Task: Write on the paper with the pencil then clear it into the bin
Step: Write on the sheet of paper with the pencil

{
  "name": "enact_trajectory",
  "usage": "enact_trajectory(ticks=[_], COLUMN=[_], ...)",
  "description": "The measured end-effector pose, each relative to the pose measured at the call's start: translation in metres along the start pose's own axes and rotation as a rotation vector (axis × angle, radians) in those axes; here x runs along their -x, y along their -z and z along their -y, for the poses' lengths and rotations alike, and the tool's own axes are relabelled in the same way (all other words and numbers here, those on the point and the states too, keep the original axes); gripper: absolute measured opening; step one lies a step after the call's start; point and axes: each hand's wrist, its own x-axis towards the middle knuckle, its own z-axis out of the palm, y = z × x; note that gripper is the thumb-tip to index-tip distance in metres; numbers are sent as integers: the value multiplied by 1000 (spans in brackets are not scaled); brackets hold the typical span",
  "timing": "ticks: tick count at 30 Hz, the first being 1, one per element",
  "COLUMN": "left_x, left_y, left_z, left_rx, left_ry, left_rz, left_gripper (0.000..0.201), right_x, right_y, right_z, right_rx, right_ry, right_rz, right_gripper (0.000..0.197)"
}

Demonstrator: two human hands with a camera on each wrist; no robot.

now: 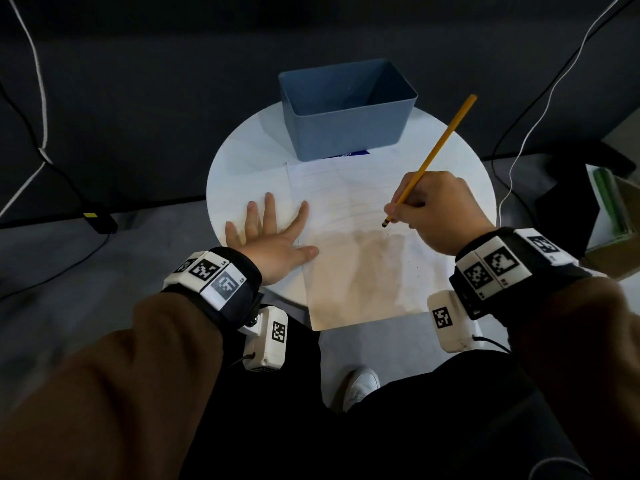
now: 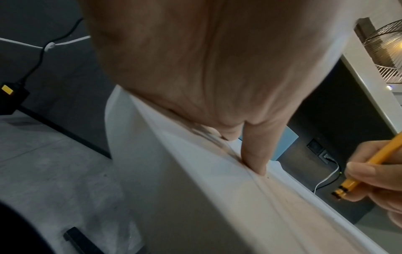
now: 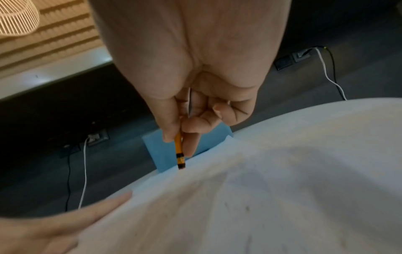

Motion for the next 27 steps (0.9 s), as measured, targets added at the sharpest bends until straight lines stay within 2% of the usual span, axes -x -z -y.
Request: enact_trajectory(ticks=[5,12,18,23,27], left_x=[0,-1,1,1,2], left_y=[0,0,1,1,1], left_z=[0,-1,-1,-1,-2], left_rx=[-4,-31,-24,-30,-21], left_ry=[-2,-2,1,0,1], left_rz=[0,11,14,11,9], left_gripper=[74,74,75,74,74], right_x=[-2,-8,-2,-2,2], right_y=[-16,-3,-13,1,-2], right_z=[-6,-16,-5,-15,-13], right_rx=[29,178,124,158,89], right_ry=[-14,4,56,11,34], right_rz=[25,10,58,-4,-1], right_gripper=[15,24,19,22,21])
